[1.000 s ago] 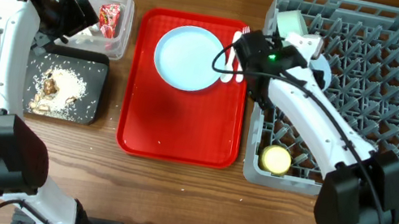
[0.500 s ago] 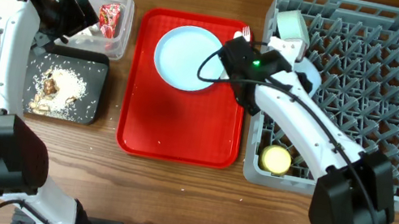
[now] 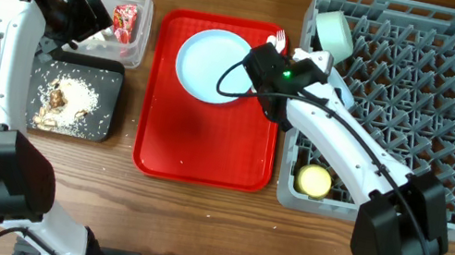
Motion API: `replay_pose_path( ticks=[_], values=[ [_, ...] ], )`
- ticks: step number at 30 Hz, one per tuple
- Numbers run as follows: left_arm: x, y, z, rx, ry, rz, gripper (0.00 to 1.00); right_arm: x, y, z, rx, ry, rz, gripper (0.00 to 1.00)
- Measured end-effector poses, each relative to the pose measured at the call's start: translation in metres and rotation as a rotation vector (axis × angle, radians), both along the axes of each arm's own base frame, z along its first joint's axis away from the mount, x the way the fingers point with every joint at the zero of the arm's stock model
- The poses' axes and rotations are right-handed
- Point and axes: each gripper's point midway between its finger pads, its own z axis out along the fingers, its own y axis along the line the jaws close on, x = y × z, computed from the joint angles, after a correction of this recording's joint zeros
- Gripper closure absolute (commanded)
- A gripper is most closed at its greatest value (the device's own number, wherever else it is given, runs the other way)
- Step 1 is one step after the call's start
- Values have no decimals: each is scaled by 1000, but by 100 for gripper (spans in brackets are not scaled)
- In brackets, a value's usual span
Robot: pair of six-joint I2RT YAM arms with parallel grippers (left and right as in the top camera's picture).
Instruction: Sort waste into correct bins and load items into the dishwasher rack
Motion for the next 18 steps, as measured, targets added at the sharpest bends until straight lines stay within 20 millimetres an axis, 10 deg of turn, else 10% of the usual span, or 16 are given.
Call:
replay_pose_path(
  ticks=[4,18],
  values=[
    [0,0,0,0,0,0,0,8,14,8,60,12,47,15],
    [0,0,0,0,0,0,0,12,61,12,289,100,171,12]
  ],
)
